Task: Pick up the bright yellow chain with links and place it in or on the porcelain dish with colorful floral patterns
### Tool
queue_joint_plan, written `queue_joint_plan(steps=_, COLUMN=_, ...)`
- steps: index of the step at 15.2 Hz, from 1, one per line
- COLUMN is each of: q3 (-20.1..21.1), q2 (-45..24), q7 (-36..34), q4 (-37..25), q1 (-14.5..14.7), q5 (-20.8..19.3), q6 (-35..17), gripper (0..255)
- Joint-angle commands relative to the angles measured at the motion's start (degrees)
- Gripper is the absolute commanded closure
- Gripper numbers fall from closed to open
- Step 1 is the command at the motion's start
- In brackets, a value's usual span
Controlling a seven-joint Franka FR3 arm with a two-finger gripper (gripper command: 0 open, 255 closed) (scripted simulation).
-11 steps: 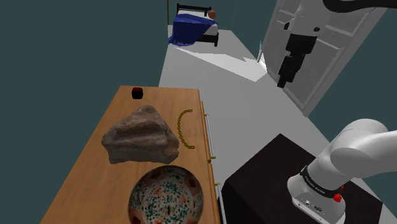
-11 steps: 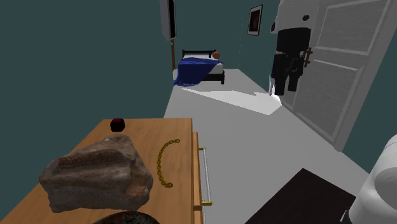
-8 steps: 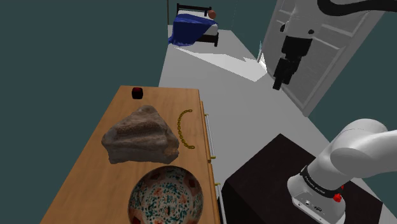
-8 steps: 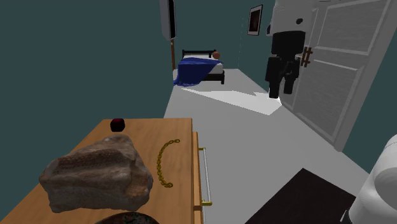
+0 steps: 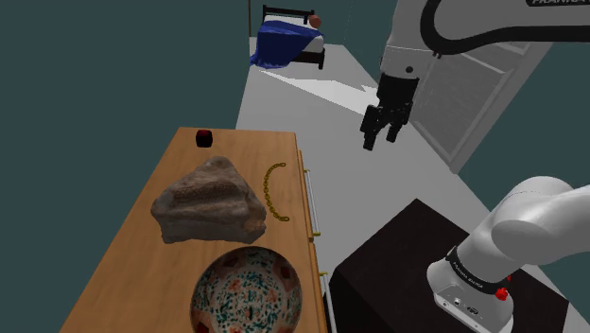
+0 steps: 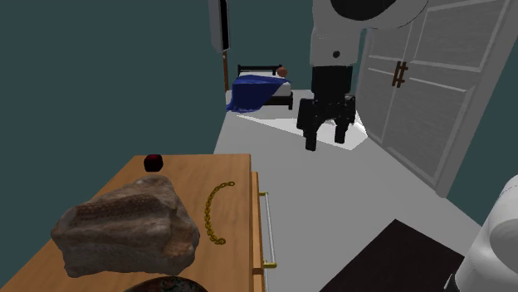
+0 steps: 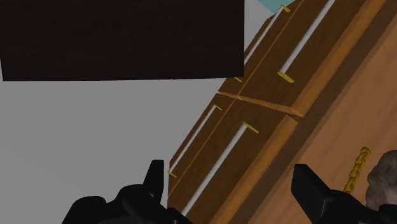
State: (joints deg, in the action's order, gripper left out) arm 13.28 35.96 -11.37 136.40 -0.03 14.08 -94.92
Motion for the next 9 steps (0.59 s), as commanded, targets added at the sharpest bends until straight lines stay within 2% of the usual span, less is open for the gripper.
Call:
queue_joint_plan(steps=1, q3=2.7, q2=-2.8, q7=-4.0, q4=-0.4, q1=0.0, q5=1.3, q6=-3.1, gripper=0)
queue_joint_plan(steps=5, q3=7.8, q2=-9.7, q7=-11.6, q4=-2.7, q1=-0.3, q5=2.4, q6=-8.7, gripper=0)
queue_joint_plan(steps=9, q3=12.4, q2=-17.7, q7=-19.6, q4=-6.4, q1=-1.0, q5=1.6, q6=-13.9, gripper=0)
